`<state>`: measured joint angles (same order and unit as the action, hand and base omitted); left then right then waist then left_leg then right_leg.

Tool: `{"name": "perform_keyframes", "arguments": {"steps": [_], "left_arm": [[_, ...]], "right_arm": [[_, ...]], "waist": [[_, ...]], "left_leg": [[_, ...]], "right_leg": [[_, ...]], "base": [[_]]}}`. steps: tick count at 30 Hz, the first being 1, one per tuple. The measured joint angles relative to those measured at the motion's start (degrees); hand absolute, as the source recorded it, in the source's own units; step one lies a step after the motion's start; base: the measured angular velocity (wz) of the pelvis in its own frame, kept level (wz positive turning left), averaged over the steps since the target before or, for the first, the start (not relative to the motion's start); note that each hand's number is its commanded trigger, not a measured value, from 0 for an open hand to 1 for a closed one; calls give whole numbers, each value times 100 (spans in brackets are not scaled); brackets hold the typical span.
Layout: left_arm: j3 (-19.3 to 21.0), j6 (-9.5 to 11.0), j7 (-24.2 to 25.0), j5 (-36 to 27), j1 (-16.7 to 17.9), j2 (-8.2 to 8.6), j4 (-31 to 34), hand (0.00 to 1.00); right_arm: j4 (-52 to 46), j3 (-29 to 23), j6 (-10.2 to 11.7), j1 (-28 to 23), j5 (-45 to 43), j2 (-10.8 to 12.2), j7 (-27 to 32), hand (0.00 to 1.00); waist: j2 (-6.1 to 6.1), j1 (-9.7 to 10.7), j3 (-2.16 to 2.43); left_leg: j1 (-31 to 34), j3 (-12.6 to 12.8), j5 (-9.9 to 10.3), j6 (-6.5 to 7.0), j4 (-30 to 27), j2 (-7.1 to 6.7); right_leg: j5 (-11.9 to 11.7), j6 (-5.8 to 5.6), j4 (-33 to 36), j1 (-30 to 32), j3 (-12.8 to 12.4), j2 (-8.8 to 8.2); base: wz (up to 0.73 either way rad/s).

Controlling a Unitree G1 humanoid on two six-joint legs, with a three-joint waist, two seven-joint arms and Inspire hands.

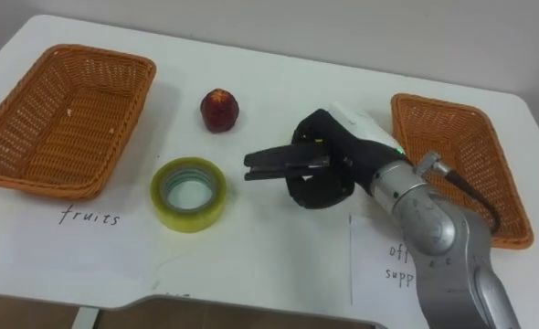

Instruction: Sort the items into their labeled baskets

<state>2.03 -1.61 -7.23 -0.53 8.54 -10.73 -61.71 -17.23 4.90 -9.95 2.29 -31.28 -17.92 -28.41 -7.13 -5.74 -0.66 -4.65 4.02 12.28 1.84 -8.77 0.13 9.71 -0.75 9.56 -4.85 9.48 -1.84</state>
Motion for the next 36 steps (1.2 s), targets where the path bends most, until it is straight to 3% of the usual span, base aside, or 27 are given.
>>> {"name": "perform_keyframes", "arguments": {"steps": [5,10,16,25,36], "left_arm": [[5,0,-1,1,14,0,-23,0],[32,0,59,6,37,2,-22,0],[373,5,243,21,113,46,-13,0],[743,7,284,125,359,100,-22,0],[771,4,92,124,492,107,-22,0]], "right_arm": [[-11,-57,27,4,79,0,114,100],[-114,-442,50,4,387,-1,290,100],[-276,-879,232,161,562,-60,584,100],[-284,-1518,249,162,379,-65,994,100],[134,-1547,238,158,503,-75,1770,100]], "waist": [[11,63,12],[25,100,28],[26,135,32],[-13,335,45],[-59,560,26]], "left_leg": [[-1,0,0,-1,-4,-1],[-1,0,-1,0,-7,1],[-6,41,-2,-1,-42,11],[-12,56,-1,-1,-69,2],[4,53,-2,-3,-66,1]], "right_leg": [[0,0,0,0,-12,-1],[0,0,-2,0,-18,-12],[0,0,-6,-10,-27,-6],[0,0,9,-35,-54,-4],[0,0,17,0,-41,-1]], "base": [[0],[0],[0],[0],[0]]}}
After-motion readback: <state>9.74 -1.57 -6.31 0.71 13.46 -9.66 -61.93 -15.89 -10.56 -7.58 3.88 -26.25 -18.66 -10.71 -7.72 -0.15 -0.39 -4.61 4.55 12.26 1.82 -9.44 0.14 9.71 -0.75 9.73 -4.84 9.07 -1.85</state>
